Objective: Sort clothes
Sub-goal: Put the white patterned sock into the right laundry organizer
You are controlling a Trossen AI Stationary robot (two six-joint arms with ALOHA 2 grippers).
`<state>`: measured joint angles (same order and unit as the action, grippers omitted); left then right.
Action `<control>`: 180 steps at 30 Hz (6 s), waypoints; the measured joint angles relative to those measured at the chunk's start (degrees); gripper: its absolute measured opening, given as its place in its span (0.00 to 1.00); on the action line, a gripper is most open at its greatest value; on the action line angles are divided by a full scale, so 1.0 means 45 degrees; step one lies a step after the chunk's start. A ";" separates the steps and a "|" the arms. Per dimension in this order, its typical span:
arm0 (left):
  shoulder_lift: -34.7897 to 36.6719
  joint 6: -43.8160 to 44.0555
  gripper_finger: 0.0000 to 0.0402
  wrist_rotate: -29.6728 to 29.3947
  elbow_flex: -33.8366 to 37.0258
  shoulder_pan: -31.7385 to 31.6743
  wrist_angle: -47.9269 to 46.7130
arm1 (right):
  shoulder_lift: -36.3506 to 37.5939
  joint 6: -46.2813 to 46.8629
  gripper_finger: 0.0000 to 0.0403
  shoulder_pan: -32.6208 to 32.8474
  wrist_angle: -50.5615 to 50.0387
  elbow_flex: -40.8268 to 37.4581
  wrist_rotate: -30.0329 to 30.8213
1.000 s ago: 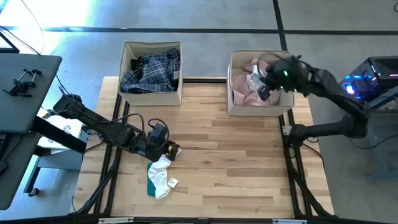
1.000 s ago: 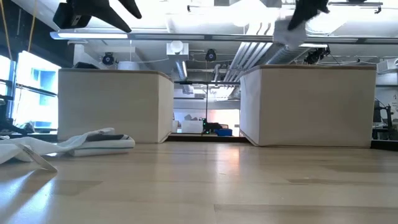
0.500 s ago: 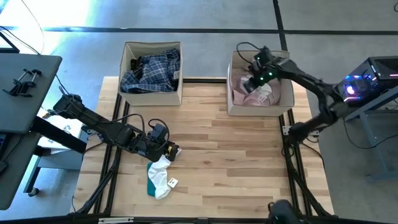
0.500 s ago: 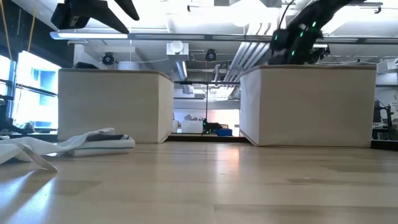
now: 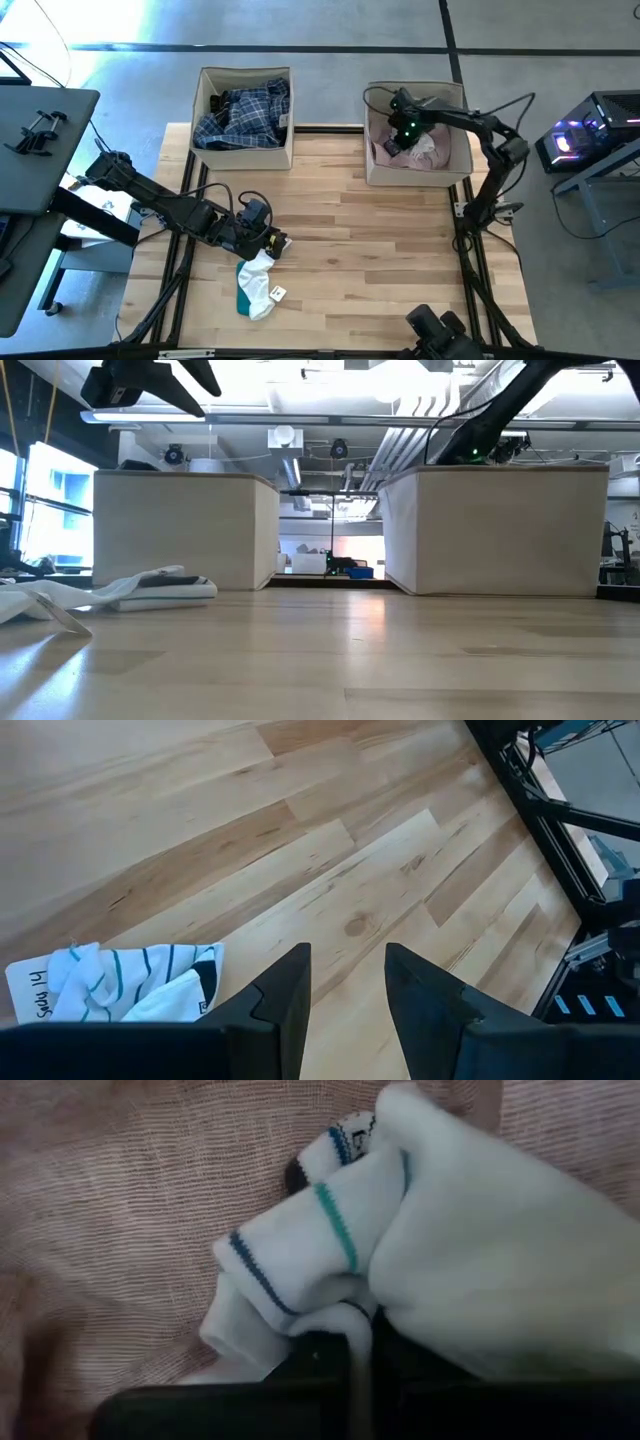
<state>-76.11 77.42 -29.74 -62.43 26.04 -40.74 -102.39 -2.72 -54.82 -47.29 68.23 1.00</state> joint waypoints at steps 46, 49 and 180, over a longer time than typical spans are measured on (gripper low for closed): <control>-0.0765 0.6079 0.31 0.1763 0.4157 0.0237 -0.0256 | 0.7954 0.5260 0.36 1.3470 -0.0175 0.1307 0.5198; -0.0765 0.6511 0.33 0.1395 0.4863 -0.0057 -0.0113 | 0.7447 0.5196 0.36 1.3900 0.0200 0.1307 0.5346; -0.0425 -0.3013 0.20 -0.0763 -0.0257 -0.1676 0.1557 | 0.3672 0.0610 0.45 0.0223 -0.3942 0.1321 0.1292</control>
<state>-78.02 63.86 -33.17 -63.59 18.50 -33.73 -85.86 0.02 -53.82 -65.03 74.17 6.81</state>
